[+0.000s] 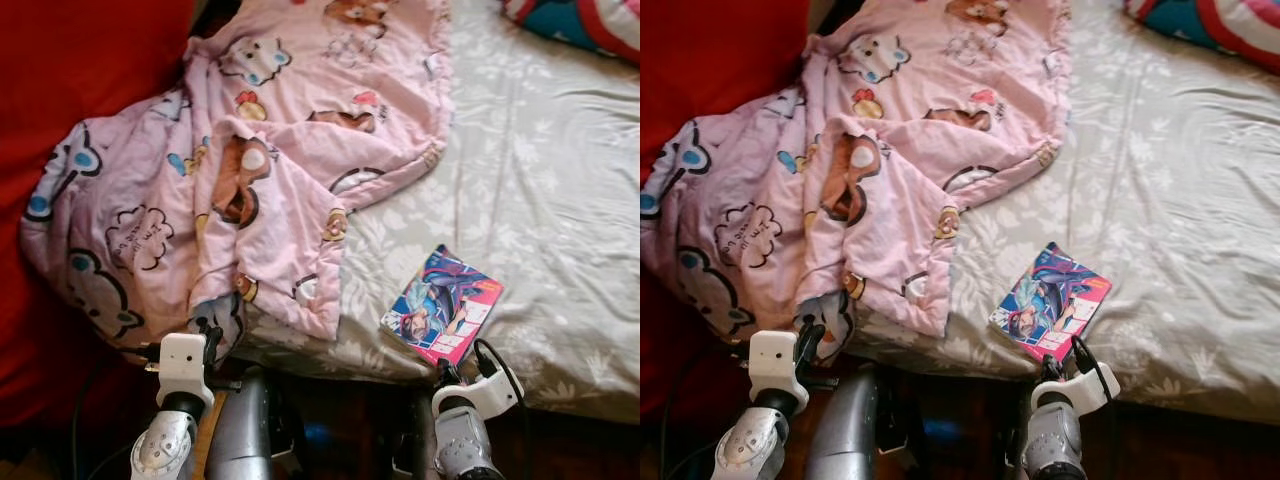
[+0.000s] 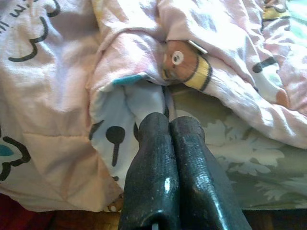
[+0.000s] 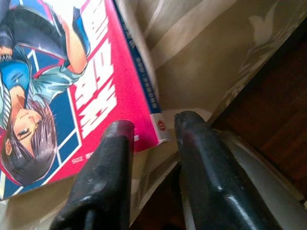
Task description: Clean up the room
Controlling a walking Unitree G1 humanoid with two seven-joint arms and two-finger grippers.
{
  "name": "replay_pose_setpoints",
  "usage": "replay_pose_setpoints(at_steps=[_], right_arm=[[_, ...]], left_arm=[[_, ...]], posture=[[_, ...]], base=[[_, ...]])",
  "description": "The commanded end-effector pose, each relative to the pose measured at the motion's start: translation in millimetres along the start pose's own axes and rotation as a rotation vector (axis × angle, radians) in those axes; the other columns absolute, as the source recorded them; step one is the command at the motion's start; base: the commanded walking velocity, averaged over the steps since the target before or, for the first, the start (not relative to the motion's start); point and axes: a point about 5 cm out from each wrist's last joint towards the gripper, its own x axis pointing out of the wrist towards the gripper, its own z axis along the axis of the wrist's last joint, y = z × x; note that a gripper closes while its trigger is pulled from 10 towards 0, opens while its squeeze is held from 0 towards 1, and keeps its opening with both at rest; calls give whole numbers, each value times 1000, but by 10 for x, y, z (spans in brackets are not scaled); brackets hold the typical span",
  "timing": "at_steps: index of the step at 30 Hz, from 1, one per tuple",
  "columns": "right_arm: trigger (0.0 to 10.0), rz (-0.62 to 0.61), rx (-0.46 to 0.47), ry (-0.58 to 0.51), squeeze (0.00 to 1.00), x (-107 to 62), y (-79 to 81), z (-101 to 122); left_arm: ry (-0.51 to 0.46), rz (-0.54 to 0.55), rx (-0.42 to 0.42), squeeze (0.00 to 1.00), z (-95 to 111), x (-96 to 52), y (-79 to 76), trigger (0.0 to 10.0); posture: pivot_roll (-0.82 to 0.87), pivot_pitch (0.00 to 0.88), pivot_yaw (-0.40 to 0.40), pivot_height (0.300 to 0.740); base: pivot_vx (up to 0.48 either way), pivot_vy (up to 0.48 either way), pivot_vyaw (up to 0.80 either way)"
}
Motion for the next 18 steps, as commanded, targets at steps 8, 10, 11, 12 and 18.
replay_pose_setpoints(at_steps=[8,10,11,12,18], right_arm=[[10000,29,17,11,0,-32,-50,-54],[10000,57,-4,10,0,-22,-9,-44],[10000,66,-2,12,0,-20,4,-47],[10000,74,9,16,0,-20,14,-55],[10000,59,77,57,1000,-35,-69,-113]], left_arm=[[47,3,10,0,-119,-68,18,10000],[48,2,11,0,-123,-67,15,10000],[49,2,11,0,-124,-67,15,10000],[49,2,11,0,-126,-67,15,10000],[50,3,14,0,-125,-71,19,10000]], posture=[[69,299,-41,615],[70,300,-41,615],[70,300,-41,615],[70,300,-41,615],[72,303,-39,615]], base=[[0,0,0],[0,0,0],[0,0,0],[0,0,0],[0,0,0]])
